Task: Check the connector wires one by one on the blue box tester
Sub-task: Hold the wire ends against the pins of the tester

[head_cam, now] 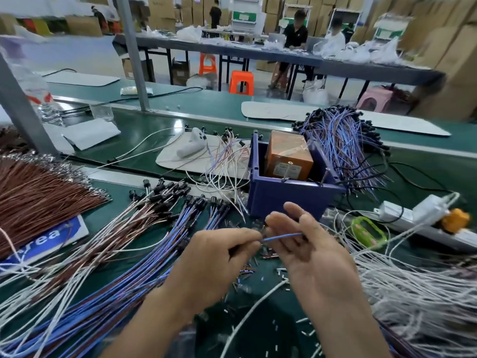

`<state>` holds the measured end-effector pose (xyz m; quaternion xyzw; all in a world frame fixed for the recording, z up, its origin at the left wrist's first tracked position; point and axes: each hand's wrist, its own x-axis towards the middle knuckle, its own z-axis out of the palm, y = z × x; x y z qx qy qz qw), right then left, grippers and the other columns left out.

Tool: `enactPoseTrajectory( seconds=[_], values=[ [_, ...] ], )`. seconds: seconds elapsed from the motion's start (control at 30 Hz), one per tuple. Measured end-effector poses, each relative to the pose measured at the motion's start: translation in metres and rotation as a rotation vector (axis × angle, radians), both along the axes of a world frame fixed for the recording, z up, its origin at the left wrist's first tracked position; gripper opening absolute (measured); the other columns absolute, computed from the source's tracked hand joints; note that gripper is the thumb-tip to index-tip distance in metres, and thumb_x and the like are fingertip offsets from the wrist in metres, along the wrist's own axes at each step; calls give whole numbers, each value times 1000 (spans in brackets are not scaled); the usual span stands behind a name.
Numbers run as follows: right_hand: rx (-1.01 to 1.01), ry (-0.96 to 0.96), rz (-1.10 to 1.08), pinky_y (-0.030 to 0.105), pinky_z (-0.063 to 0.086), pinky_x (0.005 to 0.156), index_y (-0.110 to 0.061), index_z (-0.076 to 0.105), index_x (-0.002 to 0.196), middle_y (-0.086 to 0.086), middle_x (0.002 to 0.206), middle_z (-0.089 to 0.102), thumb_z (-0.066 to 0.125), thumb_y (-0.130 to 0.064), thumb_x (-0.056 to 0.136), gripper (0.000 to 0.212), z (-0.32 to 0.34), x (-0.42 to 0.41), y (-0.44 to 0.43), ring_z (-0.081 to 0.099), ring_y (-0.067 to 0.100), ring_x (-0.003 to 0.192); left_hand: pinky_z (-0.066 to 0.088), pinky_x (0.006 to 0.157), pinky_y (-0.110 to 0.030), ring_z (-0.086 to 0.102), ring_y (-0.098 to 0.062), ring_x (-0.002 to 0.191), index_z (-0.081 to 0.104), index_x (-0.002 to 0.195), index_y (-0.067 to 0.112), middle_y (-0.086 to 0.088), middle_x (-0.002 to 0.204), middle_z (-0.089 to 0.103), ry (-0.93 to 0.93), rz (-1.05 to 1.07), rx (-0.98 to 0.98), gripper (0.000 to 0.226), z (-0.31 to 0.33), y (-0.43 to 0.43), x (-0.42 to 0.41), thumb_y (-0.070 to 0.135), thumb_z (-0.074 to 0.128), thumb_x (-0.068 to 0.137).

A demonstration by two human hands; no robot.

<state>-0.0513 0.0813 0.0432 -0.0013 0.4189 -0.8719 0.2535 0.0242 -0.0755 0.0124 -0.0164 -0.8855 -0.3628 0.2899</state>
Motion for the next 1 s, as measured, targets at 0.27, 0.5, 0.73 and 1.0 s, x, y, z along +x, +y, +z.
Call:
enactPoseTrajectory(
  seconds=[0.27, 0.5, 0.73, 1.0],
  values=[
    [-124, -94, -47, 30, 50, 50, -6, 64, 70, 2, 46, 34, 55, -36, 94, 39, -3, -8, 12, 39, 18, 42, 52, 60, -22, 65, -11, 63, 75, 94, 47, 14, 72, 74, -209, -44, 256, 11, -2, 9, -3, 44, 73, 83],
    [-229, -35, -163, 22, 28, 40, -7, 71, 85, -7, 48, 24, 66, -19, 88, 13, 7, -37, 67, 19, 8, 42, 42, 52, -11, 60, -2, 53, 84, 83, 33, 12, 66, 74, -295, 98, 266, 17, 16, -28, 2, 16, 83, 84],
    [-284, -98, -73, 20, 36, 40, -5, 69, 101, -4, 56, 44, 55, -23, 101, 23, 3, -27, 49, 31, 6, 42, 47, 69, -10, 68, 5, 73, 83, 84, 37, 24, 80, 76, -286, -45, 137, 17, 12, -5, 4, 21, 84, 84],
    [414, 190, 346, 26, 28, 42, -8, 79, 94, 1, 42, 37, 41, -43, 107, 54, 3, -18, 61, 25, 14, 38, 47, 65, -10, 70, -2, 72, 84, 77, 35, 23, 72, 74, -391, 210, 153, 15, 15, -21, 6, 22, 90, 75]
  ],
)
